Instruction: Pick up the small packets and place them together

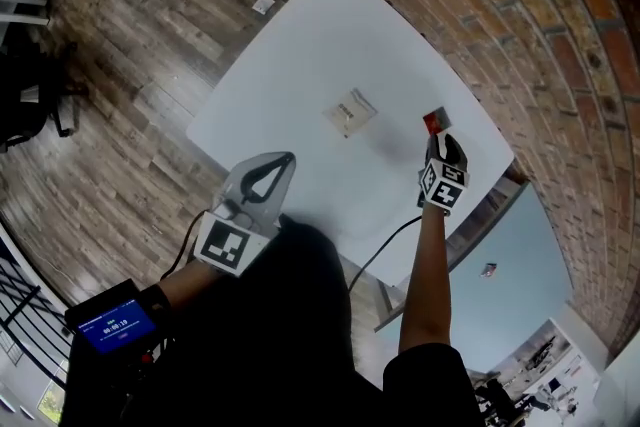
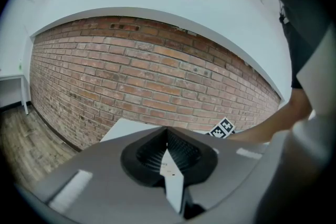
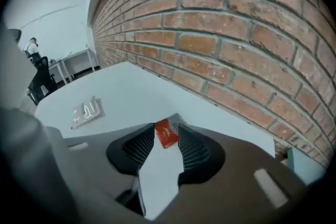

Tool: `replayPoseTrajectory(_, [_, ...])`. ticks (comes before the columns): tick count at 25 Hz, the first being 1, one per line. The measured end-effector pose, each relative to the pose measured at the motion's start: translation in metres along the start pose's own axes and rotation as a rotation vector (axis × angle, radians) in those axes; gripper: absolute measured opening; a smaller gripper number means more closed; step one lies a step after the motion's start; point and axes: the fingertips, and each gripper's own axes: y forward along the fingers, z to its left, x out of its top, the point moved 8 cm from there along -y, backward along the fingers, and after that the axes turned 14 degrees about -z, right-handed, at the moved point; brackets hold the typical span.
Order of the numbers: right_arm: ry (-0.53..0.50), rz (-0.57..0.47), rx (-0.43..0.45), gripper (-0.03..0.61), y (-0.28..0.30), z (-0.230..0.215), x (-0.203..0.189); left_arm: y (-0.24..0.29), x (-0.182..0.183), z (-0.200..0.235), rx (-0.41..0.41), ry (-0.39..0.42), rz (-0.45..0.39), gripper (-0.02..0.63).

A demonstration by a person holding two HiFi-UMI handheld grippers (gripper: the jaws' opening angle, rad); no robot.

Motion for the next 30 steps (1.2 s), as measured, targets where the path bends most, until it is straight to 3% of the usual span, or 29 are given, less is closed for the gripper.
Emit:
replayPoseTrajectory(6, [0.033, 0.067, -0.017, 0.143, 0.021, -0.021, -0.012, -0.006, -0.003, -0.006, -0.01, 0.006, 0.023, 0.0])
replayPoseTrajectory(10, [0.002, 0.097, -0.018, 0.141, 0.032, -0.03, -0.017, -0.004, -0.004, -0.013, -0.013, 0.014, 0.023, 0.0])
replayPoseTrajectory(30, [0.098, 0.115, 0.008, 0.107, 0.057, -0.042, -0.013, 0.0, -0.011, -0.023, 0.006, -0.013, 0.036, 0.0])
